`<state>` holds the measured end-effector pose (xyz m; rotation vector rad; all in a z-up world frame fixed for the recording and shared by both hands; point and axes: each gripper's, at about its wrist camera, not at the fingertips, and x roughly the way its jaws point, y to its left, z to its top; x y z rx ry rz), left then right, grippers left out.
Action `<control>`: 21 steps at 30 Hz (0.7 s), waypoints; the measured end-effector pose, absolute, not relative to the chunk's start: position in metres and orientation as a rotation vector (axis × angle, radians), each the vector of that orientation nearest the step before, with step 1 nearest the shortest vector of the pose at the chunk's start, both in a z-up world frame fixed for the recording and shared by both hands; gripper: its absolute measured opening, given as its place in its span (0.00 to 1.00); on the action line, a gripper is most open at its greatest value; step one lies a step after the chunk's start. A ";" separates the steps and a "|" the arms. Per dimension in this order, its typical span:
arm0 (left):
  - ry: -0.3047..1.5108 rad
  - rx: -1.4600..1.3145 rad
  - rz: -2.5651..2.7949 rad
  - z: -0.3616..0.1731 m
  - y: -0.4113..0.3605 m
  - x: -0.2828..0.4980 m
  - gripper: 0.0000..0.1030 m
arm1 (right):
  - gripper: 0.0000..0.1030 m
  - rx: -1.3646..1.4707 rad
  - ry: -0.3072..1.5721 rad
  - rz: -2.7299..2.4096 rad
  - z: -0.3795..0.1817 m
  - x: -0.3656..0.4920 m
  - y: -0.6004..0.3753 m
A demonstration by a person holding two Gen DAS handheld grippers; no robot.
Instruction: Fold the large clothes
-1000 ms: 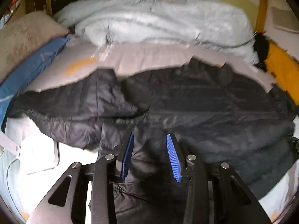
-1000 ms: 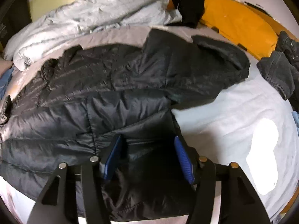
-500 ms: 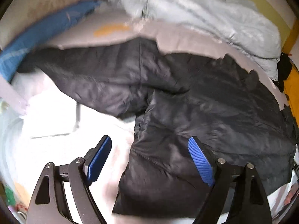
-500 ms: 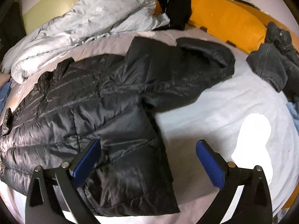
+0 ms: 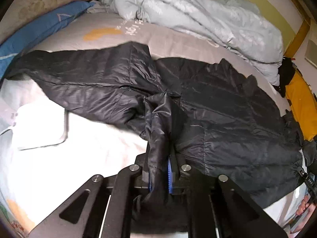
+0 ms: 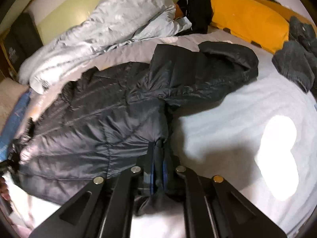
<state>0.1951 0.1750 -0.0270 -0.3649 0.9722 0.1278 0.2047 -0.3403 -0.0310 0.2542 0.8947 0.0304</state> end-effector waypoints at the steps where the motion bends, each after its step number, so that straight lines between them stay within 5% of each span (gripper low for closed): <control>1: 0.958 -0.353 0.130 -0.018 0.175 0.186 0.08 | 0.04 0.270 0.889 0.055 -0.022 0.195 -0.341; 7: 0.874 -0.271 0.119 0.014 0.168 0.165 0.08 | 0.04 0.281 0.840 0.074 0.002 0.174 -0.344; 12: 0.979 -0.222 0.152 -0.014 0.167 0.179 0.13 | 0.04 0.238 0.932 0.047 -0.018 0.188 -0.342; 15: 1.007 -0.197 0.180 -0.030 0.164 0.191 0.20 | 0.05 0.207 0.946 0.021 -0.025 0.192 -0.343; 18: 0.992 -0.184 0.222 -0.032 0.162 0.192 0.43 | 0.12 0.155 0.925 -0.028 -0.024 0.195 -0.342; 19: 0.981 -0.184 0.224 -0.030 0.161 0.190 0.57 | 0.26 0.149 0.915 -0.035 -0.024 0.195 -0.343; 20: 0.969 -0.185 0.217 -0.026 0.161 0.188 0.72 | 0.59 0.147 0.895 -0.029 -0.021 0.194 -0.344; 21: 0.958 -0.180 0.216 -0.023 0.160 0.184 0.81 | 0.77 0.149 0.886 -0.006 -0.021 0.195 -0.345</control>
